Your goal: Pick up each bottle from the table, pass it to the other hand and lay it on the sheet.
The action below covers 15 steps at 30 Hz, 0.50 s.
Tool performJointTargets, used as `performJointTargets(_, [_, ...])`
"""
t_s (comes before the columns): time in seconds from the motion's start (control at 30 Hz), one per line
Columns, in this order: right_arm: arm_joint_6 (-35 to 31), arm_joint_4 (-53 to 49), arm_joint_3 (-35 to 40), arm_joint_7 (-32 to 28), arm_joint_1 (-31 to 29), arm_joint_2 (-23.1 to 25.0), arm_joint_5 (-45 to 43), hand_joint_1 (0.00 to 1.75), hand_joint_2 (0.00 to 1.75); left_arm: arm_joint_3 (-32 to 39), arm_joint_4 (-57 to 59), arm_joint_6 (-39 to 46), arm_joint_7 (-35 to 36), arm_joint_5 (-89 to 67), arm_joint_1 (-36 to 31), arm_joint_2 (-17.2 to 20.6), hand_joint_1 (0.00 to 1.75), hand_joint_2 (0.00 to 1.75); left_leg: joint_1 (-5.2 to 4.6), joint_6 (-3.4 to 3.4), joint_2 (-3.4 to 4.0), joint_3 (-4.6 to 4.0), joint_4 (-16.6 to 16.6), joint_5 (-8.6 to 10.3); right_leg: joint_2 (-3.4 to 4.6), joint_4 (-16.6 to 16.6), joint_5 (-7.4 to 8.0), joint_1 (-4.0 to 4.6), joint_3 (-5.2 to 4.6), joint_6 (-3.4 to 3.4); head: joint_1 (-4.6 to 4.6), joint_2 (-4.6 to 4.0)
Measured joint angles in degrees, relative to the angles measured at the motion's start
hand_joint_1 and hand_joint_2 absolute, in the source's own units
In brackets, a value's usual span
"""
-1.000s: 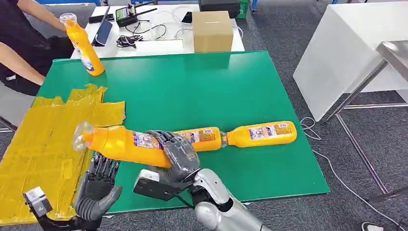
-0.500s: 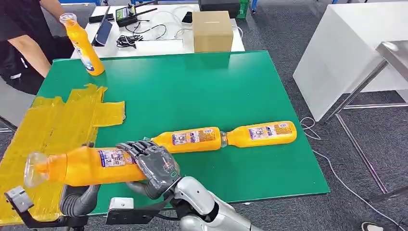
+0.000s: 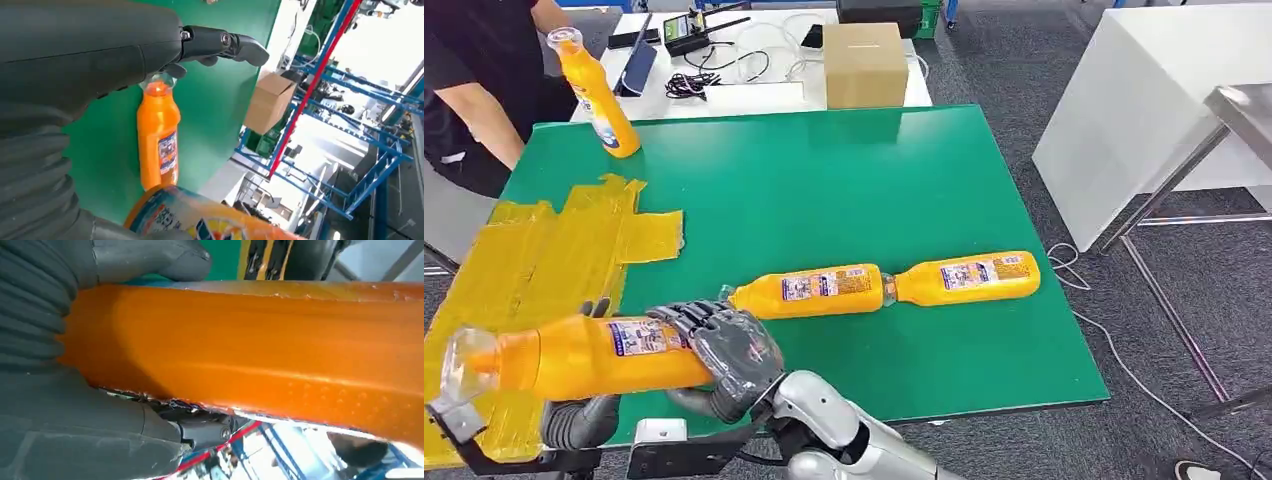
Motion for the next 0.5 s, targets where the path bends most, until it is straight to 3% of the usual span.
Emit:
performJointTargets(0.33, [0.6, 3.1, 1.3, -0.5, -1.1, 0.8, -5.7, 1.75, 1.75, 0.8, 0.0, 0.9, -0.5, 1.7, 0.1, -0.3, 0.00, 1.75, 0.00, 0.00, 0.00, 0.00, 0.0, 0.00, 0.00, 0.0, 0.00, 0.00, -0.01, 0.00, 0.02, 0.00])
performJointTargets(0.5, [-5.3, 5.0, -0.4, 0.8, -0.6, 0.4, -4.2, 1.75, 1.75, 0.8, 0.0, 0.4, -0.5, 1.7, 0.2, -0.4, 0.00, 1.75, 0.00, 0.00, -0.03, 0.01, 0.0, 0.00, -0.01, 0.0, 0.00, -0.01, -0.01, 0.00, 0.02, 0.00])
